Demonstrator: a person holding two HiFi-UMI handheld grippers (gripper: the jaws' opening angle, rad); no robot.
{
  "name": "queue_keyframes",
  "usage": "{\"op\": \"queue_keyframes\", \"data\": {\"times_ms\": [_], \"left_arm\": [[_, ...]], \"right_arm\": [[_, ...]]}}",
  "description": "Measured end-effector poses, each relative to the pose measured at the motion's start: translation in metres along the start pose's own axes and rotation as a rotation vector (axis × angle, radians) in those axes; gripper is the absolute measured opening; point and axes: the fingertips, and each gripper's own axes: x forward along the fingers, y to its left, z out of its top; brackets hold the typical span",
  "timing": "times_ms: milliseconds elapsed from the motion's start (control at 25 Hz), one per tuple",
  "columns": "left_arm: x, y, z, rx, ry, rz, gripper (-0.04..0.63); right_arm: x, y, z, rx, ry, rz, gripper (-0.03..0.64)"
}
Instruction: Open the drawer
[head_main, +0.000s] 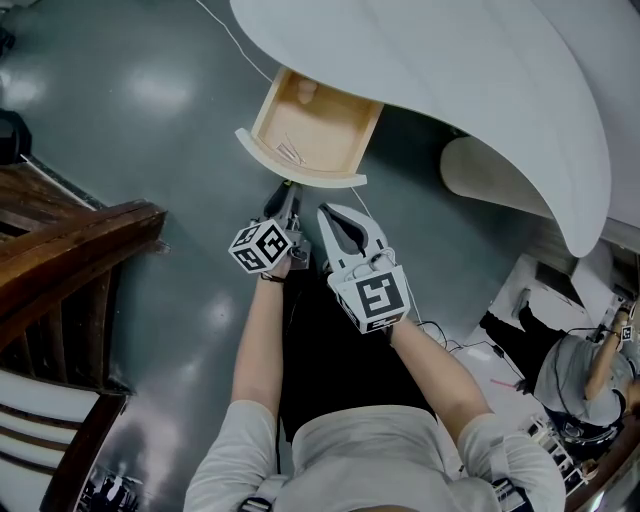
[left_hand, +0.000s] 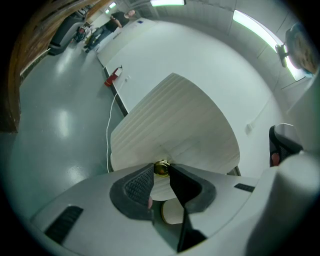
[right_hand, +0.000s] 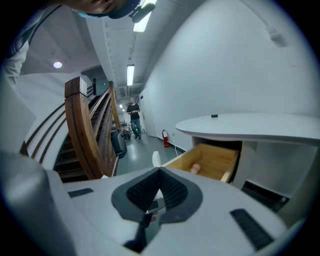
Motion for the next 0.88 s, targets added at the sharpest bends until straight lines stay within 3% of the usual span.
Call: {"op": "queue_keyframes", "data": {"times_ms": [320,680,880], "left_arm": [[0.000,0.000,0.002,0.004,-0.001,0.029,0.103],[-0.020,-0.004,-0.008,0.047,0.042,0.169,0.103],[-0.065,-0.039,-0.001,0.114,0.030,0.190,0.006]], "right_arm": [[-0.004,0.005,0.004,-0.006,0.010,0.019,0.012],[-0.022,-0.002,0.022,-0.007,0.014,0.007,0.012],[-0.046,-0.013,0.035,-0.005,0.004,-0.034,0.012]]}}
